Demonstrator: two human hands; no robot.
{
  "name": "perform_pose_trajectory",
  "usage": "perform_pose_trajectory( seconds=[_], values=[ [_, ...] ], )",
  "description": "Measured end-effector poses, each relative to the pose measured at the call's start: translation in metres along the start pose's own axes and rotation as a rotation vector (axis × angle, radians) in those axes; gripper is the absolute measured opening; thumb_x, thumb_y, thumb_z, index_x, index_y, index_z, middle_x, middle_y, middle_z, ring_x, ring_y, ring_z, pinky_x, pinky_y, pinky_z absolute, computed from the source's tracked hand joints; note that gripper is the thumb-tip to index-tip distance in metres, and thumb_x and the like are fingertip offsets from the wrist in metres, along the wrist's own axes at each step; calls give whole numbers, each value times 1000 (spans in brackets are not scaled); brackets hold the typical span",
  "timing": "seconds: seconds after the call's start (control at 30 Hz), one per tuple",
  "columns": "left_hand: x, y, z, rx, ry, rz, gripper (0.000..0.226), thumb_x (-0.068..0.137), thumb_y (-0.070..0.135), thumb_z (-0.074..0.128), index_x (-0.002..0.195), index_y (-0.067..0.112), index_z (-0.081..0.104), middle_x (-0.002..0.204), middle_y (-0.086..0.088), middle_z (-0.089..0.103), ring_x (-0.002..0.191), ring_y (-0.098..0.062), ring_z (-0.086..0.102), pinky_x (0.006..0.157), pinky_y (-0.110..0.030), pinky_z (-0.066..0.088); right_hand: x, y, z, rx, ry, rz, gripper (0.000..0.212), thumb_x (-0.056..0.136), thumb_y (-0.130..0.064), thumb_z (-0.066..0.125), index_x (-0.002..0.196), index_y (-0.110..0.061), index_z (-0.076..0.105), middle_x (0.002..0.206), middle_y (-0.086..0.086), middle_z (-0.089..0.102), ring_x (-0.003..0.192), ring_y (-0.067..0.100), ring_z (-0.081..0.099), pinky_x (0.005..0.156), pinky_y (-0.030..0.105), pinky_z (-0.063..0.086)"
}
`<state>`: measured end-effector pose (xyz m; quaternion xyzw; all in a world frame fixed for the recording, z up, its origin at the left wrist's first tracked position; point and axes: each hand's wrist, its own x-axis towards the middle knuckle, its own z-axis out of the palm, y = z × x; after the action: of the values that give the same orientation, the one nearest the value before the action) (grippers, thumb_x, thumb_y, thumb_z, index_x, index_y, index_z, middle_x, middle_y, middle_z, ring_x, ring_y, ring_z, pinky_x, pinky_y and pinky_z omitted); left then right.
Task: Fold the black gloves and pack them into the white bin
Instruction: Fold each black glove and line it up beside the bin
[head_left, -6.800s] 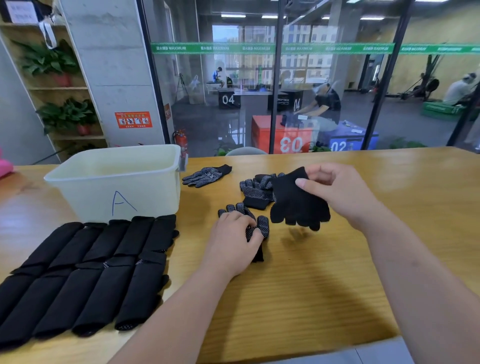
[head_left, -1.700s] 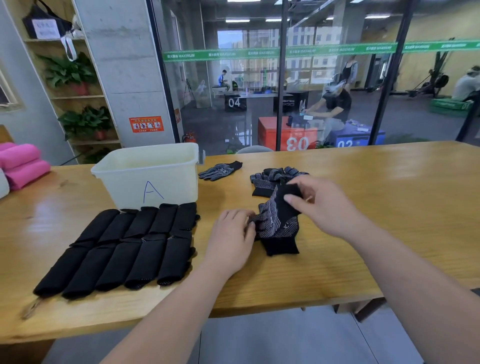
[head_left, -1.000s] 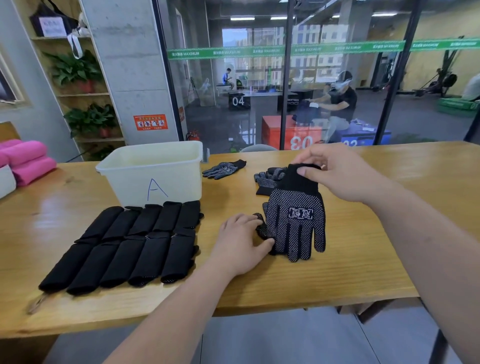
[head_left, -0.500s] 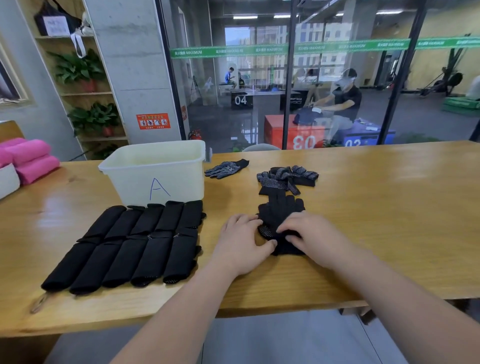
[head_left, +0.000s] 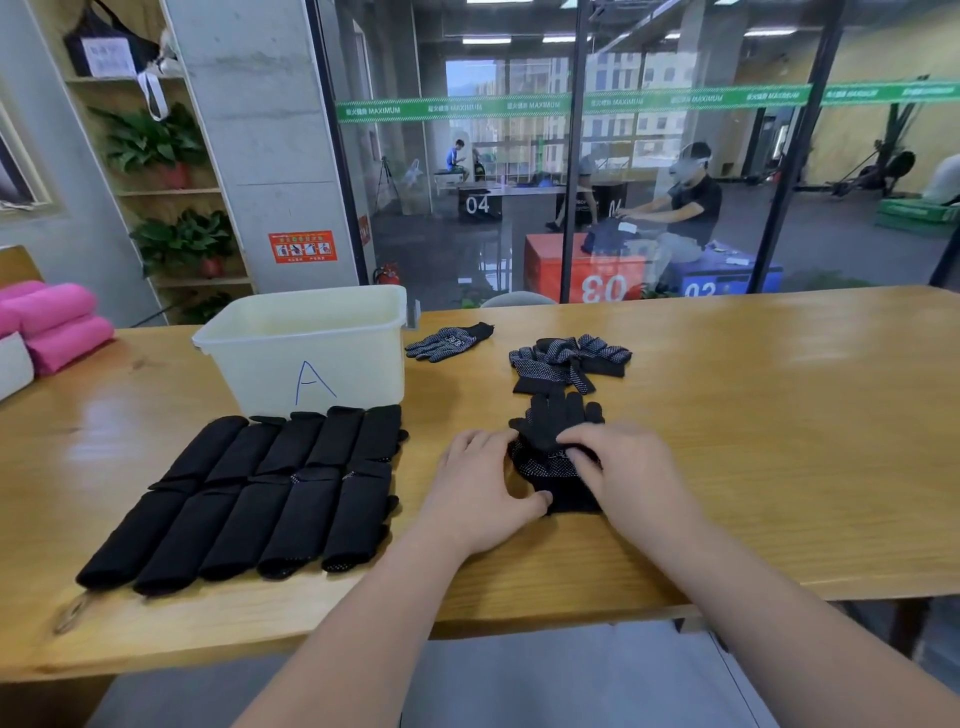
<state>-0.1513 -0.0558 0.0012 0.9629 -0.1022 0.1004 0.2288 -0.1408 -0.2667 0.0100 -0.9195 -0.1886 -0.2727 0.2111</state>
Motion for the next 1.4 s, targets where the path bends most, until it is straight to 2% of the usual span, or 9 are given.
perform_pose_trajectory(
  seconds=[0.1, 0.23, 0.33, 0.47, 0.7, 0.97, 1.2, 1.4],
  values=[
    [-2, 1, -1, -20, 1, -15, 95, 81, 68, 67, 161, 28, 36, 156, 11, 47, 148, -15, 29, 124, -43, 31, -18, 1, 12, -49, -68, -74, 19, 94, -19, 74, 111, -27, 79, 103, -8, 77, 99, 18, 66, 82, 35, 57],
    [-2, 2, -2, -31, -7, -9, 97, 81, 71, 65, 163, 29, 33, 157, 12, 47, 147, -14, 29, 124, -43, 32, -24, 3, 10, -37, 21, -70, 18, 92, -16, 76, 109, -22, 79, 105, -9, 75, 100, 16, 65, 84, 32, 55],
    [-2, 2, -3, -54, -37, -1, 96, 83, 70, 65, 163, 30, 32, 158, 11, 44, 148, -15, 27, 124, -43, 31, -28, 1, 7, -32, 52, -78, 18, 91, -17, 76, 108, -23, 78, 106, -12, 72, 101, 13, 62, 84, 28, 52],
    [-2, 0, -5, -93, -89, 8, 98, 83, 66, 68, 164, 27, 30, 162, 10, 40, 151, -15, 23, 125, -43, 32, -31, 1, 8, -47, -5, -53, 17, 89, -22, 76, 103, -30, 78, 103, -19, 70, 98, 10, 64, 82, 30, 55],
    [-4, -4, -7, -149, -112, 9, 108, 79, 68, 74, 166, 27, 25, 161, 10, 39, 153, -13, 21, 125, -44, 31, -33, 1, 4, 19, 26, -53, 17, 89, -20, 73, 103, -28, 77, 101, -18, 69, 92, 9, 65, 76, 32, 56],
    [-4, -4, -7, -213, -99, 22, 107, 77, 68, 79, 164, 32, 27, 158, 10, 45, 152, -13, 23, 126, -43, 31, -36, -1, 4, 6, -17, -63, 15, 87, -27, 70, 99, -34, 76, 100, -22, 68, 92, 8, 65, 77, 32, 55],
    [-3, -8, -4, -206, -87, 21, 112, 74, 75, 77, 164, 29, 31, 158, 11, 46, 152, -11, 24, 125, -43, 33, -36, -4, 3, -24, 5, -99, 14, 84, -25, 75, 96, -31, 79, 95, -19, 67, 87, 10, 63, 71, 31, 52],
    [-3, -9, -3, -92, -90, 57, 99, 81, 76, 70, 161, 27, 40, 160, 10, 43, 153, -13, 21, 127, -41, 27, -35, -6, 3, -58, -3, -121, 13, 85, -25, 72, 95, -29, 78, 92, -17, 62, 85, 10, 59, 71, 30, 51]
  ],
)
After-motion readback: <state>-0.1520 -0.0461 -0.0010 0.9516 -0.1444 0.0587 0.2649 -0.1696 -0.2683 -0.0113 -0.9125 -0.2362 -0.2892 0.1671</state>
